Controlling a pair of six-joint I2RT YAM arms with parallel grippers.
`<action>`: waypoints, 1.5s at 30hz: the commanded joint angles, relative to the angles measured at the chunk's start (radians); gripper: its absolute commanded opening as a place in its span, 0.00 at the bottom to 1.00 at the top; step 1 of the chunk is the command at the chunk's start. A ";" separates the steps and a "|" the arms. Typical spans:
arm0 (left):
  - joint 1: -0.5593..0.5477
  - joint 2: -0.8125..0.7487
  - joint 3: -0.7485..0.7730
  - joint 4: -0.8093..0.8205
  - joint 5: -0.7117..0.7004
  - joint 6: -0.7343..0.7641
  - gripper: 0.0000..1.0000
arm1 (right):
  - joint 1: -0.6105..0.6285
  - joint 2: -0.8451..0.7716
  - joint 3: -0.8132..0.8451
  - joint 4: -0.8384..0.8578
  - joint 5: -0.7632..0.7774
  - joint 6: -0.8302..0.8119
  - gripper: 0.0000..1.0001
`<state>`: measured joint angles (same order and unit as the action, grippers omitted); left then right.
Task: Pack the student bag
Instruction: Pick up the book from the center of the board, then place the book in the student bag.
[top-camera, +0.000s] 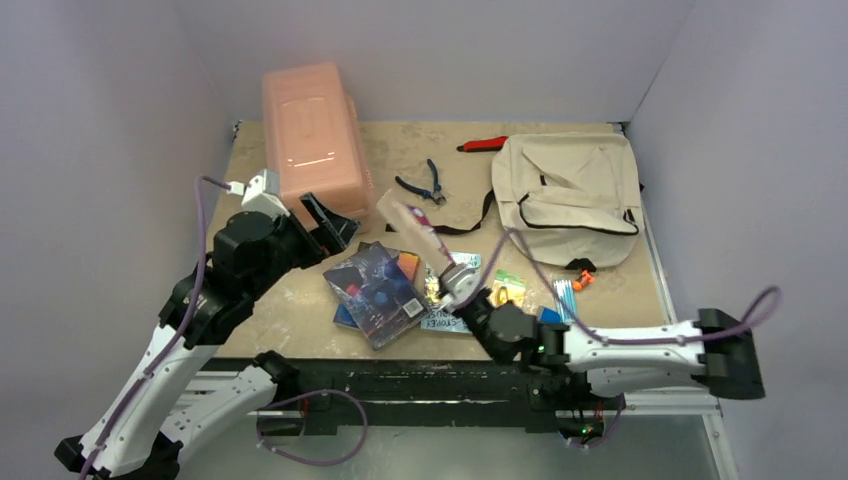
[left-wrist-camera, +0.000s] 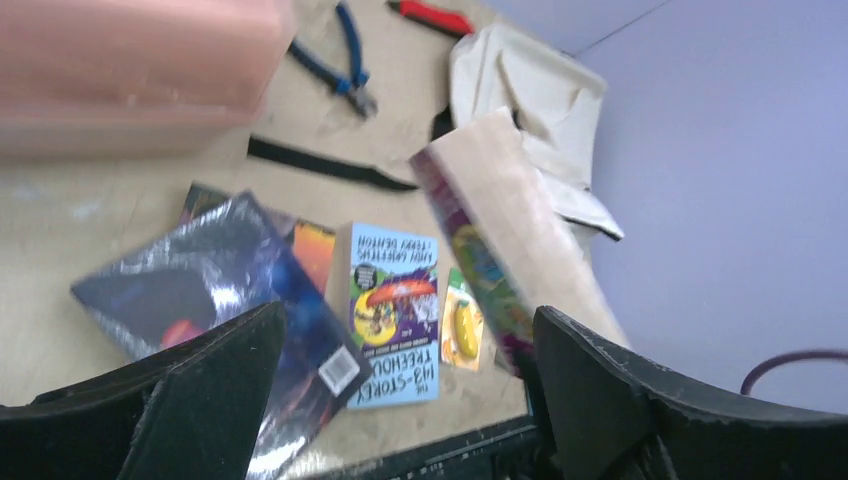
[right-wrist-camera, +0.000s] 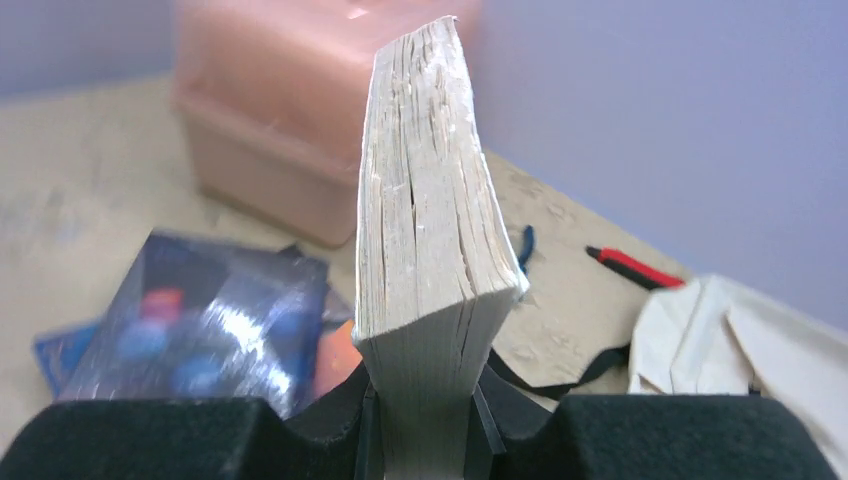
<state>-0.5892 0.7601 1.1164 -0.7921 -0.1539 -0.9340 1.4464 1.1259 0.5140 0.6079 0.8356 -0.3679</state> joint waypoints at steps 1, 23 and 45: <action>0.003 -0.027 -0.061 0.327 -0.030 0.267 0.94 | -0.244 -0.301 0.012 -0.279 0.056 0.374 0.00; -0.294 1.253 0.597 0.935 0.517 0.776 0.81 | -1.084 -0.385 0.543 -1.224 0.112 0.891 0.00; -0.353 1.789 1.189 0.824 0.447 0.627 0.85 | -1.084 -0.540 0.603 -1.258 -0.025 0.796 0.00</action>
<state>-0.9390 2.5214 2.2162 0.0322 0.3267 -0.2745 0.3641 0.6018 1.0679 -0.7212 0.8326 0.4423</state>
